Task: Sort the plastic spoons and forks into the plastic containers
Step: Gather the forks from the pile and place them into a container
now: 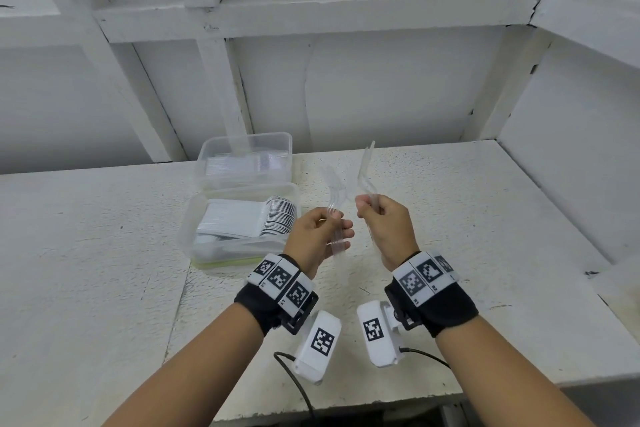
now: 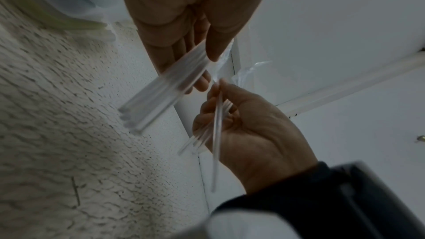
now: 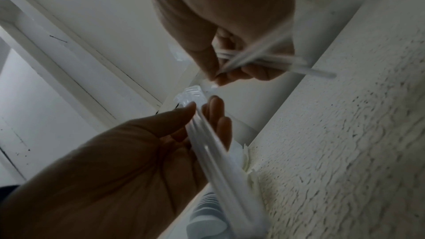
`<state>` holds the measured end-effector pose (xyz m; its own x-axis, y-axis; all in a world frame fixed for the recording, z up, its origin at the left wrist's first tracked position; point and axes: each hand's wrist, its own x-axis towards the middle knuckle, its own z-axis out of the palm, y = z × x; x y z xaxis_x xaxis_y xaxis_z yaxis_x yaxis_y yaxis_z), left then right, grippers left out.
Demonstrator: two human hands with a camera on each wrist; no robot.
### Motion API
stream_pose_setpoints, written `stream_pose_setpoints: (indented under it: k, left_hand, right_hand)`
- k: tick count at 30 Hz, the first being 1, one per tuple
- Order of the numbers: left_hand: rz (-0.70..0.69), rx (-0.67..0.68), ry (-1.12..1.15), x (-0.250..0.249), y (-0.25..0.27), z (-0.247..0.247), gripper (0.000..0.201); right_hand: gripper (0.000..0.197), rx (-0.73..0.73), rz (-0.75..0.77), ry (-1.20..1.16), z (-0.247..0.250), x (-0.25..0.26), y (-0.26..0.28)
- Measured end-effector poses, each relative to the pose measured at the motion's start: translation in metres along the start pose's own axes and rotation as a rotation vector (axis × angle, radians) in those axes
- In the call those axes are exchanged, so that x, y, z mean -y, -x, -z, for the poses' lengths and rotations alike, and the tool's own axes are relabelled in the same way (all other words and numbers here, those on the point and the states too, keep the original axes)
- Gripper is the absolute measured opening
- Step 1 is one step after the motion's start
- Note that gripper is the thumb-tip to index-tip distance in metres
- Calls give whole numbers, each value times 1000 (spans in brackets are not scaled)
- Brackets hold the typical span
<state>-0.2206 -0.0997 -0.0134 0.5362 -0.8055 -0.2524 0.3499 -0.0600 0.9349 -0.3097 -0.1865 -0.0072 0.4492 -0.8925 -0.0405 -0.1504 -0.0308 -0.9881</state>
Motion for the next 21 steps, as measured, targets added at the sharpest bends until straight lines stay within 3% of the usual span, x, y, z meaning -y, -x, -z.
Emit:
stream_pose_setpoints:
  k: [2, 6, 11, 21]
  left_hand:
    - [-8, -36, -55, 1, -1, -2, 12]
    - [-13, -116, -122, 1, -3, -7, 17]
    - [-27, -127, -170, 2, -3, -8, 16]
    - [-24, -96, -108, 5, -3, -12, 21]
  right_hand:
    - [11, -10, -45, -43, -4, 0, -1]
    - [26, 68, -108, -118, -10, 0, -1]
    - [4, 68, -235, -230, -9, -1, 0]
    - [20, 4, -159, -149, -17, 4, 0]
